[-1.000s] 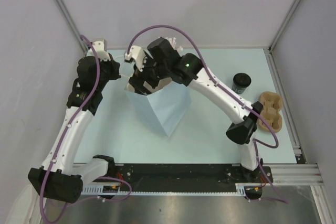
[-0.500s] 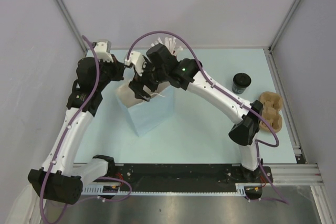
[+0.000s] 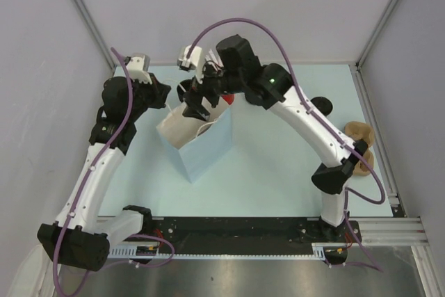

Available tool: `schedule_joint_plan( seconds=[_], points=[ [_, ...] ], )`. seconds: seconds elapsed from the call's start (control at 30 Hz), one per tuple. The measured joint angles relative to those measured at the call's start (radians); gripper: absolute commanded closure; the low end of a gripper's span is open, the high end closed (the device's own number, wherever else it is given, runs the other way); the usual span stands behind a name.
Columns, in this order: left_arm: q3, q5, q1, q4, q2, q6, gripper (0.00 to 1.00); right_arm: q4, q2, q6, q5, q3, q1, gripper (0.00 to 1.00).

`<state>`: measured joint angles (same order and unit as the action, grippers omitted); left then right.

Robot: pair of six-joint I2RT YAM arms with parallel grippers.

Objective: Pack the takeout coffee

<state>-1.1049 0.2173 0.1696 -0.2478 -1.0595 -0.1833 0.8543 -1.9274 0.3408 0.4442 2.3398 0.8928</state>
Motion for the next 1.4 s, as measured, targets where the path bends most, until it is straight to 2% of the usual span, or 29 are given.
schedule_joint_plan(
  seconds=[0.13,0.27,0.4,0.57,0.67,0.7,0.73,0.8,0.97,1.13,1.27,1.4],
  points=[
    [0.0,0.004,0.0,0.001,0.0,0.0,0.95,0.04,0.102,0.069,0.053,-0.026,-0.01,0.0],
    [0.0,0.006,0.0,0.001,0.0,0.0,0.95,0.045,0.256,0.137,0.105,-0.173,-0.023,0.03],
    [0.0,0.008,0.0,0.001,0.0,0.0,0.95,0.037,0.36,0.193,0.129,-0.327,-0.043,0.1],
    [0.0,0.008,0.0,0.001,0.0,0.0,0.94,0.029,0.354,0.237,0.138,-0.427,-0.051,0.25],
    [0.0,0.009,0.0,0.001,0.0,0.0,0.95,0.024,0.324,0.249,0.138,-0.44,-0.051,0.51],
    [0.0,0.011,0.0,0.001,0.0,0.0,0.95,0.021,0.316,0.254,0.139,-0.441,-0.051,0.69],
    [0.0,0.014,0.0,0.001,0.0,0.0,0.95,0.019,0.312,0.259,0.139,-0.442,-0.051,0.81],
    [0.0,0.018,0.0,0.002,0.0,0.0,0.95,0.014,0.306,0.256,0.142,-0.442,-0.051,1.0],
    [-0.02,0.042,-0.001,-0.023,-0.009,0.014,0.98,0.01,0.306,0.264,0.151,-0.437,-0.048,1.0],
    [-0.175,0.103,-0.001,-0.085,-0.069,0.049,0.99,0.015,0.313,0.259,0.148,-0.386,-0.044,1.0],
    [-0.27,0.152,-0.001,-0.105,-0.082,0.069,0.98,0.015,0.356,0.255,0.147,-0.359,-0.044,1.0],
    [-0.278,0.196,-0.001,-0.104,-0.082,0.079,0.98,-0.012,0.434,0.254,0.149,-0.397,-0.044,1.0]
  ],
)
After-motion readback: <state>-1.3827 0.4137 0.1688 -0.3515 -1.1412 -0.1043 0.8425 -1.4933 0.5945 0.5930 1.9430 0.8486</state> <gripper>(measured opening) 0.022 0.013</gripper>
